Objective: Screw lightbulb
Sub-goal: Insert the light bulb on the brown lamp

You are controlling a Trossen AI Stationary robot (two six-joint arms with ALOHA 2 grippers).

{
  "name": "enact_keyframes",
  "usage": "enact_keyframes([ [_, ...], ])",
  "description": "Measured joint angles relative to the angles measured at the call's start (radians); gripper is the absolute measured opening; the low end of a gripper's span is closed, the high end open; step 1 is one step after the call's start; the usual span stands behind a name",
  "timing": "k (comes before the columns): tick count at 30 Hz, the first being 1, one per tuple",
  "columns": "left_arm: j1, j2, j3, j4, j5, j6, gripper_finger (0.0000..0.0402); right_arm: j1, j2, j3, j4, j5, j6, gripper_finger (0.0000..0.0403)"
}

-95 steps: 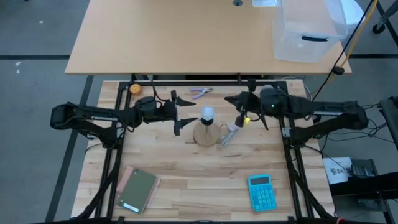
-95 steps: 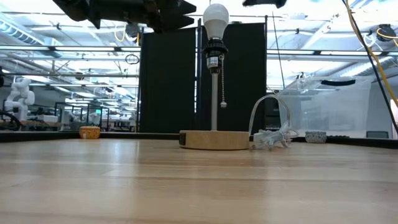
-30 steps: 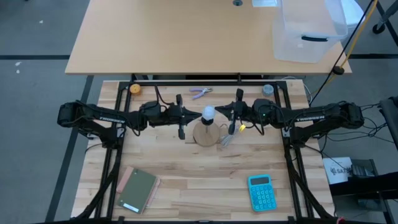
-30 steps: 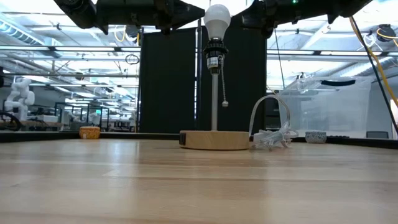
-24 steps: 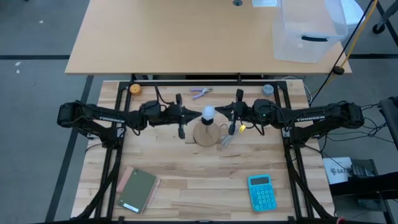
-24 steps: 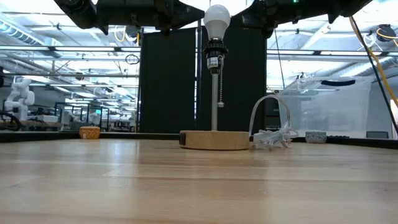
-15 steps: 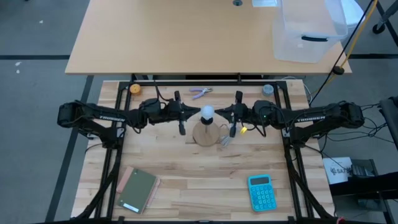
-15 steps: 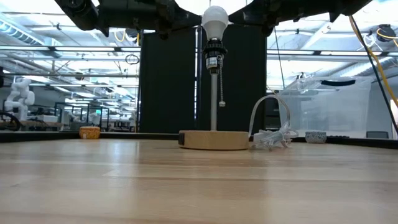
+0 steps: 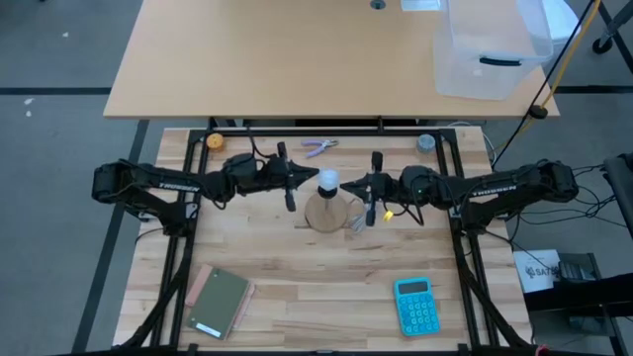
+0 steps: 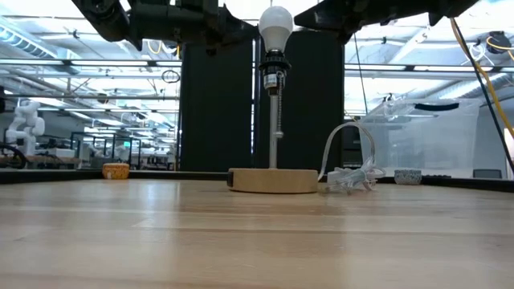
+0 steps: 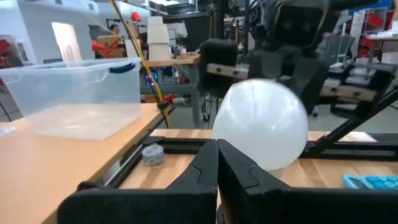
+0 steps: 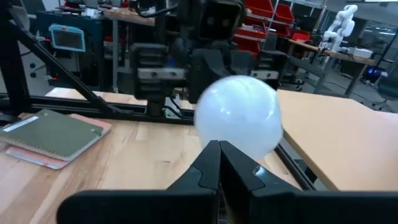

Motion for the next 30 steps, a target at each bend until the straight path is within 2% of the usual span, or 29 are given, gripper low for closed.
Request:
enact_keyframes([
  [6,0.003,-0.009,0.000,-0.015,0.000,0.034,0.0000,0.028,0.000,0.000,-0.018,0.014,-0.011,0.0000],
  [12,0.003,-0.051,0.000,-0.048,0.000,0.043,0.0000,0.061,0.000,0.000,-0.020,0.073,-0.049,0.0000],
  [17,-0.009,-0.096,0.001,-0.087,0.028,0.058,0.0000,0.067,0.000,0.000,0.012,0.234,-0.064,0.0000],
  [19,-0.024,-0.102,0.001,-0.087,0.033,0.062,0.0000,0.056,-0.001,0.000,0.033,0.266,-0.065,0.0000],
  [30,-0.067,-0.022,0.001,-0.015,0.066,0.057,0.0000,0.012,-0.002,0.000,0.084,0.261,-0.077,0.0000],
])
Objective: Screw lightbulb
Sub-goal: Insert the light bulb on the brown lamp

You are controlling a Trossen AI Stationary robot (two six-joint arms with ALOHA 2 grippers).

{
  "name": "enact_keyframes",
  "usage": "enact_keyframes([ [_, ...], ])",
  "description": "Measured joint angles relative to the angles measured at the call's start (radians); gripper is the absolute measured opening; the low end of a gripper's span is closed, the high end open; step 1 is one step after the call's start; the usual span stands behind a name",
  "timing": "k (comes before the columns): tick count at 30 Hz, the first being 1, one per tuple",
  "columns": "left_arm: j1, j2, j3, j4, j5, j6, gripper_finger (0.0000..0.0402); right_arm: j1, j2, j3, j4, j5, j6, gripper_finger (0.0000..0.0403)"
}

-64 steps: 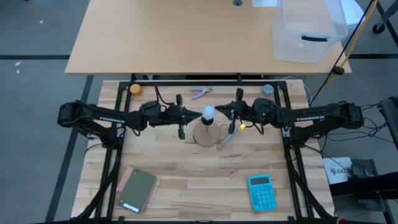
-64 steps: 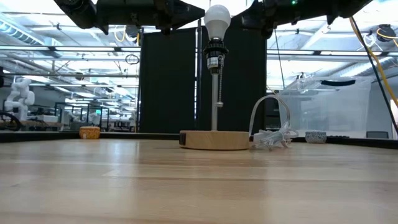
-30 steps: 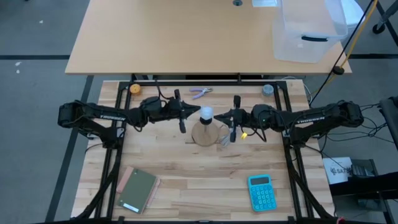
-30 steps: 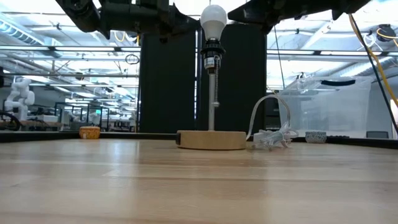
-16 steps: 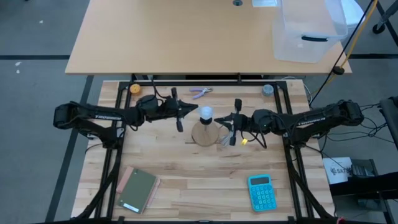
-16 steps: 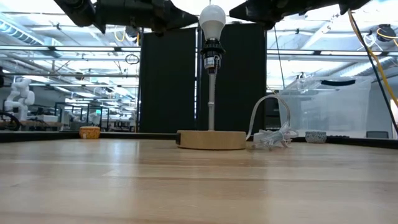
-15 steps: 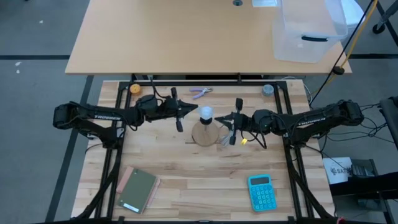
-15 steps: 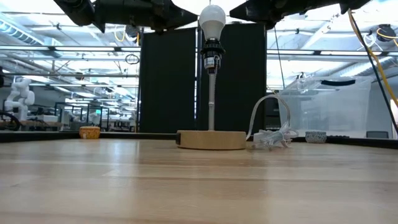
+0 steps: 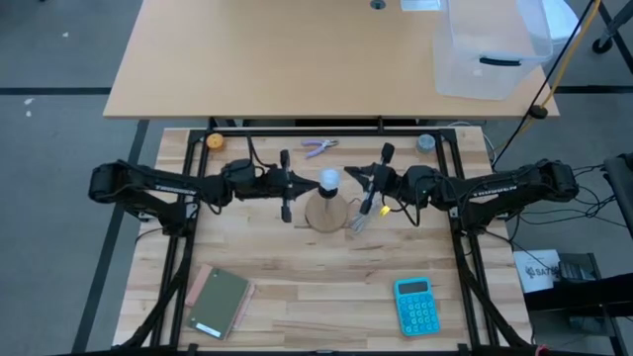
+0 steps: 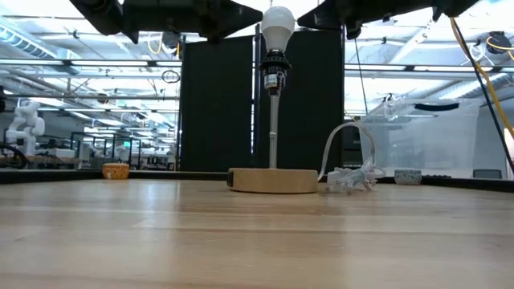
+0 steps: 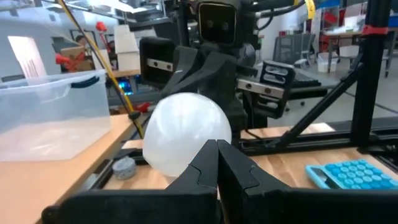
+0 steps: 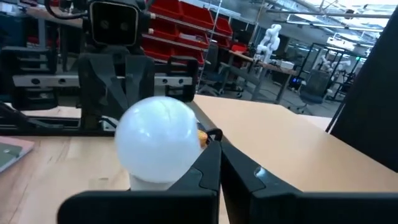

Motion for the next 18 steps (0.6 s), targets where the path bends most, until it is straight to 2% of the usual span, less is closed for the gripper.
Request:
enact_keyframes([
  [11,0.000,0.009,0.000,0.010,-0.015,-0.015,0.0000,-0.005,0.000,0.000,0.003,-0.017,-0.007,0.0000],
  [18,0.000,0.009,0.000,0.010,-0.018,-0.020,0.0000,-0.052,0.008,0.000,0.016,-0.040,0.000,0.0000],
])
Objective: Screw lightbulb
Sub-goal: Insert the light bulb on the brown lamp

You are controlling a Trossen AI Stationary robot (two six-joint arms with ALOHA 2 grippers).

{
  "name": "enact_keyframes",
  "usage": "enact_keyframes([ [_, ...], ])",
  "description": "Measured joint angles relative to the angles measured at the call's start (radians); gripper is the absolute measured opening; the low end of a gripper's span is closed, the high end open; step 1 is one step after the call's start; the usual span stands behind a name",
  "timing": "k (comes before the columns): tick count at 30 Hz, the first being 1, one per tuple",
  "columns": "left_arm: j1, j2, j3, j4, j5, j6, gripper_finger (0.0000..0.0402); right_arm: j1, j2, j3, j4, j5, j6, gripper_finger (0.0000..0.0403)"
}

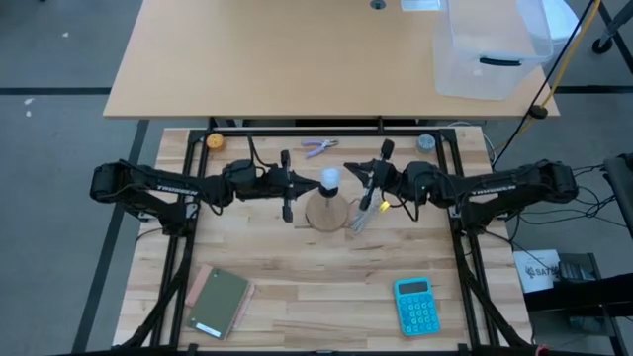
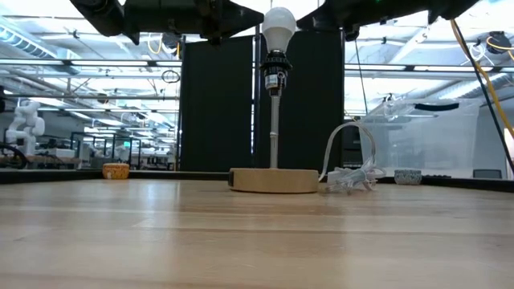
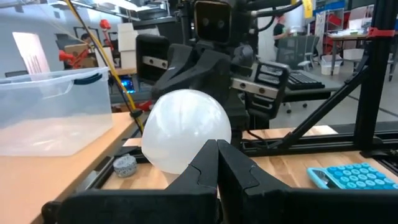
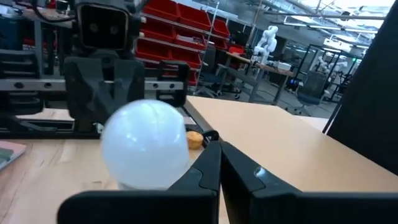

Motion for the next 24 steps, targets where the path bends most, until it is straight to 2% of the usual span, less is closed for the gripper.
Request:
enact_keyframes([
  [3,0.000,0.000,0.000,0.000,-0.001,0.000,0.0000,-0.033,0.017,0.000,0.022,-0.067,0.023,0.0000],
  [6,0.000,0.000,0.000,0.000,-0.002,0.000,0.0000,-0.051,0.023,0.000,0.026,-0.069,0.029,0.0000],
  [12,0.000,0.000,0.000,-0.014,-0.003,-0.001,0.0000,-0.052,0.023,0.000,0.028,-0.139,0.052,0.0000],
  [24,0.007,0.000,0.000,-0.025,-0.003,-0.003,0.0000,-0.007,0.023,0.000,0.017,-0.126,0.060,0.0000],
])
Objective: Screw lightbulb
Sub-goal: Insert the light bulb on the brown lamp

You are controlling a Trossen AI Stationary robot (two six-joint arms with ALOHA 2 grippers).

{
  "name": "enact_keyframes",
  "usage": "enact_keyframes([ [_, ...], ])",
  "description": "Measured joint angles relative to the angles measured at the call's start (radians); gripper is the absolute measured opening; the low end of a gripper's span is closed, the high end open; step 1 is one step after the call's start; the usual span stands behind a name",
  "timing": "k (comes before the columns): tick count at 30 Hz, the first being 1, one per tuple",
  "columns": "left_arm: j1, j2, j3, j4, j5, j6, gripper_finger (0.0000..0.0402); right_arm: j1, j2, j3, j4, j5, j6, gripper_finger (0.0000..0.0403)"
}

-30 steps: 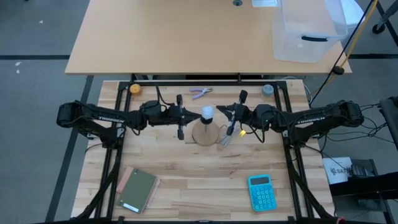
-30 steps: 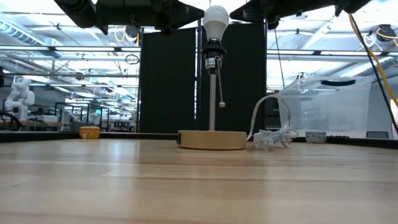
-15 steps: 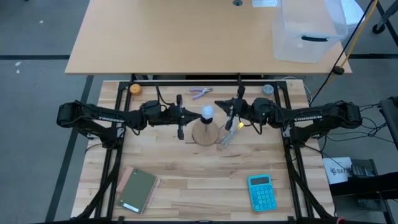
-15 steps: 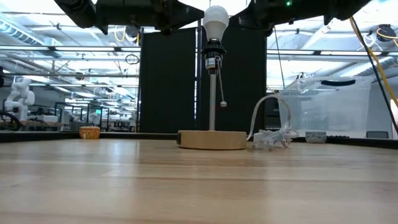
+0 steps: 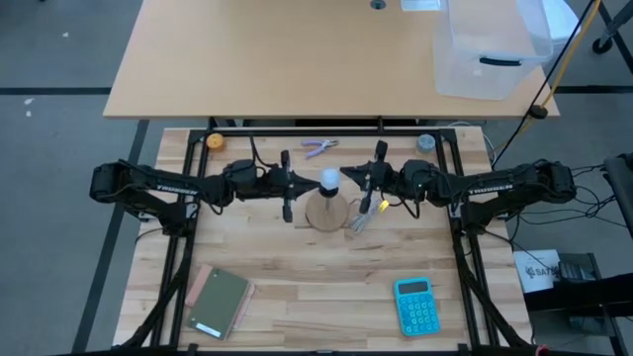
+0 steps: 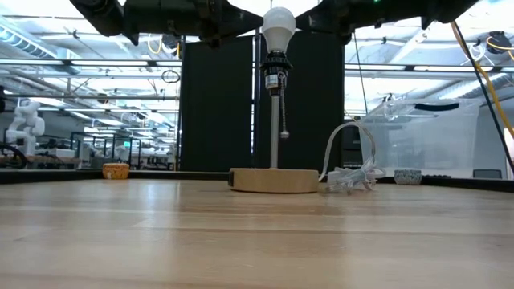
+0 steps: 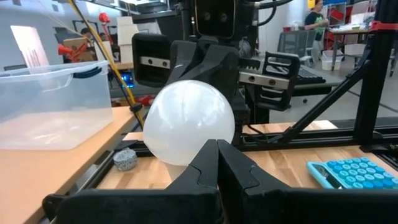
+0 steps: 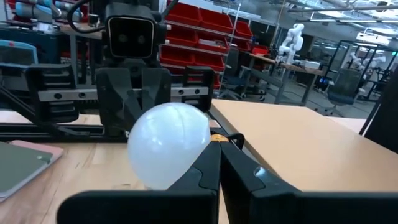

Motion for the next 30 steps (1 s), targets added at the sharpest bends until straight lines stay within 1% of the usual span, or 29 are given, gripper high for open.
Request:
enact_keyframes([
  [11,0.022,-0.001,0.000,-0.014,-0.031,-0.004,0.0000,0.019,-0.002,0.000,-0.021,0.004,0.018,0.0000],
  [15,0.040,0.001,0.000,-0.021,-0.064,-0.012,0.0000,0.038,0.004,0.000,-0.032,-0.040,0.019,0.0000],
  [24,0.063,0.002,0.000,-0.028,-0.085,-0.031,0.0000,0.079,0.003,0.000,-0.049,-0.023,0.016,0.0000],
  [30,0.079,-0.016,0.000,-0.028,-0.087,-0.034,0.0000,0.127,0.002,0.000,-0.052,-0.014,-0.020,0.0000],
])
